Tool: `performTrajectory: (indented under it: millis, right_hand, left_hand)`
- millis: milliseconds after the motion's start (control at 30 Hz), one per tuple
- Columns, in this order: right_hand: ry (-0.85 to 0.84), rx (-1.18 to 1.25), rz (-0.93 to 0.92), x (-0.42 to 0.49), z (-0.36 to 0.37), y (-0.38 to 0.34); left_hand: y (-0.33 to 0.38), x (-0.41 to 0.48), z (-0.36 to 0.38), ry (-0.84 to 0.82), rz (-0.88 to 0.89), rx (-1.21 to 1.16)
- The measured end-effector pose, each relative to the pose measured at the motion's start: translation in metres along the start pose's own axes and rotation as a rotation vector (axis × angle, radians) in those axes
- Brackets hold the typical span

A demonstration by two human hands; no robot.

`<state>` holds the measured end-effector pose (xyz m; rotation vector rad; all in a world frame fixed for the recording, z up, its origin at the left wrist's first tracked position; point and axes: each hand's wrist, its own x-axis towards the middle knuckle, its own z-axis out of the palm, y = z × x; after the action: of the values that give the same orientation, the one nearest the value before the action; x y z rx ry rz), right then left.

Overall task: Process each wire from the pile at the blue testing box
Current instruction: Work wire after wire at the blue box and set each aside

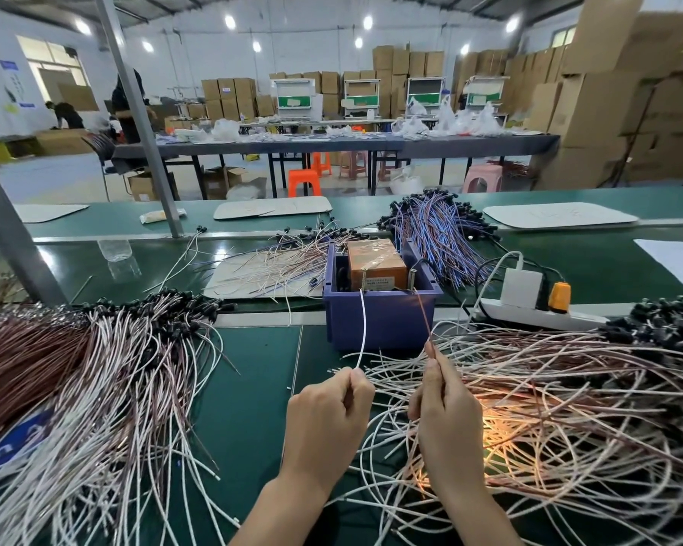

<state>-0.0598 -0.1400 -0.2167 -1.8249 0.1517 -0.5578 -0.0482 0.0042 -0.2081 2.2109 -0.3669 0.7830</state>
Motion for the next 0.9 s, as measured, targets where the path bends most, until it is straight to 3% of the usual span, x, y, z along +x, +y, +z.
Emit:
performTrajectory:
  millis: [300, 467, 567, 700, 800, 900]
  right_hand:
    - [0.008, -0.003, -0.008, 0.0, 0.0, -0.003]
    - [0.002, -0.04, -0.083, -0.005, -0.003, -0.006]
    - [-0.026, -0.155, -0.25, -0.015, -0.004, -0.011]
    - [-0.013, -0.505, -0.611, -0.016, -0.016, -0.023]
    - [0.048, -0.641, -0.731, 0.004, -0.035, -0.028]
    - [0.119, -0.786, -0.75, 0.038, -0.068, -0.035]
  left_hand:
    - [-0.001, 0.0, -0.001, 0.01, -0.016, -0.015]
    - [0.002, 0.01, -0.014, 0.141, -0.279, -0.363]
    - [-0.008, 0.019, -0.023, 0.271, -0.505, -0.573]
    - [-0.022, 0.026, -0.031, 0.354, -0.654, -0.69]
    - [-0.028, 0.028, -0.03, 0.308, -0.744, -0.712]
    - [-0.028, 0.03, -0.026, 0.158, -0.779, -0.762]
